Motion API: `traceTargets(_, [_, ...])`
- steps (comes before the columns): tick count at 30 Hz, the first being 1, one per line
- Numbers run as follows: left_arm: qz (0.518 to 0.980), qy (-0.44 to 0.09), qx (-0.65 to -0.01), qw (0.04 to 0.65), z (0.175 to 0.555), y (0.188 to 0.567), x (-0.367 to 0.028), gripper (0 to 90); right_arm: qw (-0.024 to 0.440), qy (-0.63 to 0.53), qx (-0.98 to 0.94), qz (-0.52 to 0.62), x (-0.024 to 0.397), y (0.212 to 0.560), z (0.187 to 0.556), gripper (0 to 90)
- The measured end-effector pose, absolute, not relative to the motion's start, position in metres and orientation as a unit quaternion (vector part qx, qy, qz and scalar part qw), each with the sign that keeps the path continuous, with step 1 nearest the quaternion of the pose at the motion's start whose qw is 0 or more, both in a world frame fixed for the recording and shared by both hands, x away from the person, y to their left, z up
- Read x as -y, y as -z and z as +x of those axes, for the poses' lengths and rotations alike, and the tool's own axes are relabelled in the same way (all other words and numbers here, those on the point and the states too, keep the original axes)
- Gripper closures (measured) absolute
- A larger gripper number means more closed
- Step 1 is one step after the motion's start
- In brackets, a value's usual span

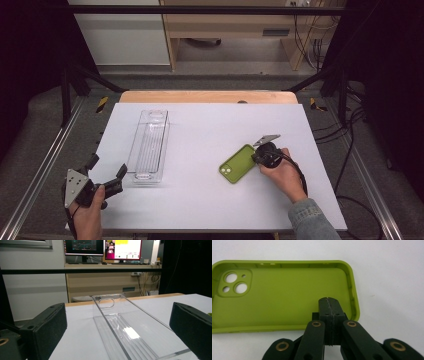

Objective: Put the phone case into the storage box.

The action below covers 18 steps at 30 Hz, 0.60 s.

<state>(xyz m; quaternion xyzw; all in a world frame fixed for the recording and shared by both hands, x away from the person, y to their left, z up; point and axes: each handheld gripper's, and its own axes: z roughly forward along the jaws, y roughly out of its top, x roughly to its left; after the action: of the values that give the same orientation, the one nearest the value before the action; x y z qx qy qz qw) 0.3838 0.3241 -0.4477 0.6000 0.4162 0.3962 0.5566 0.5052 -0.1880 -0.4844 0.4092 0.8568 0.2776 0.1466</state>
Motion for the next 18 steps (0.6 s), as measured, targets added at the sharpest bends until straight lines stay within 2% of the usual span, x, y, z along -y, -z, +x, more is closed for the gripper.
traceTargets(18, [0.601, -0.396, -0.415, 0.556, 0.384, 0.448, -0.324, 0.7, 0.126, -0.290, -0.857, 0.407, 0.184, 0.483, 0.479, 90.0])
